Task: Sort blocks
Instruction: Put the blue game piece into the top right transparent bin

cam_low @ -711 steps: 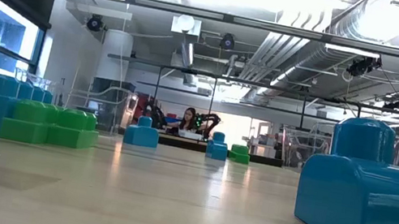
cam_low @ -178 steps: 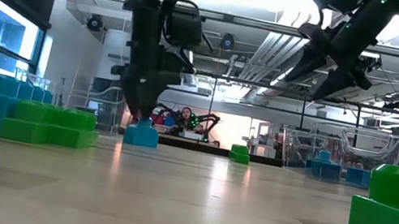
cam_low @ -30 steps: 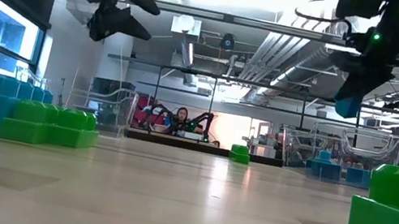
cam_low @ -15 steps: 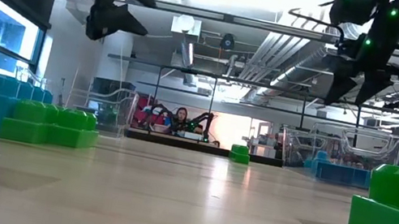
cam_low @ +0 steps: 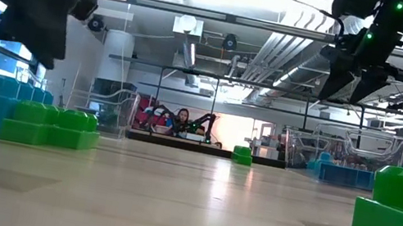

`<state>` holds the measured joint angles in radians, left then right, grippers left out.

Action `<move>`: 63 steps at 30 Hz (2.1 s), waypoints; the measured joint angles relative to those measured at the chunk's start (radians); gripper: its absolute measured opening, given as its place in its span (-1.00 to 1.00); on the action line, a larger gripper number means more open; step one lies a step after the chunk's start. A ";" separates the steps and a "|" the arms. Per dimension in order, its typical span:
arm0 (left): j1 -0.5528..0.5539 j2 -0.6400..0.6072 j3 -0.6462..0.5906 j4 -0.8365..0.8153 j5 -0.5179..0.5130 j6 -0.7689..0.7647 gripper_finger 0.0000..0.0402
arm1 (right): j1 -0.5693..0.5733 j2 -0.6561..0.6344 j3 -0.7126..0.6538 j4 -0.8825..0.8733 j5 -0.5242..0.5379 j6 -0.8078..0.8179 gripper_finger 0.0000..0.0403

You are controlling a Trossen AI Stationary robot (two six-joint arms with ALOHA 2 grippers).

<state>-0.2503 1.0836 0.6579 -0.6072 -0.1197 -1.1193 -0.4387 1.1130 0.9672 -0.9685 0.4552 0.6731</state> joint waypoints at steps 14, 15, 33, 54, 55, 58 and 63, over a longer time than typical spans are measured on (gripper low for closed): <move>-0.119 0.132 0.002 0.149 0.070 0.084 -1.00 | 0.001 0.000 0.000 0.021 0.011 0.000 0.23; -0.126 0.146 0.002 0.183 0.070 0.083 -1.00 | 0.001 0.000 0.000 0.021 0.011 0.001 0.23; -0.246 0.194 0.003 0.042 0.047 -0.132 -1.00 | 0.001 0.003 0.000 0.035 0.010 0.007 0.23; -0.277 -0.114 0.090 -0.186 -0.032 0.007 -1.00 | 0.024 0.101 0.000 0.149 -0.116 -0.118 0.23; -0.266 -0.123 0.104 -0.187 -0.033 0.064 -1.00 | 0.029 0.090 0.000 0.166 -0.127 -0.131 0.23; -0.227 -0.133 0.141 -0.202 -0.016 0.214 -0.98 | 0.050 0.048 0.000 0.213 -0.163 -0.150 0.23; -0.177 -0.126 0.152 -0.446 0.124 0.301 -0.68 | 0.089 -0.016 0.000 0.204 -0.175 -0.106 0.23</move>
<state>-0.4274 0.9577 0.8101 -1.0537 0.0048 -0.8185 -0.3500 1.0966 0.9668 -0.7641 0.2798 0.5674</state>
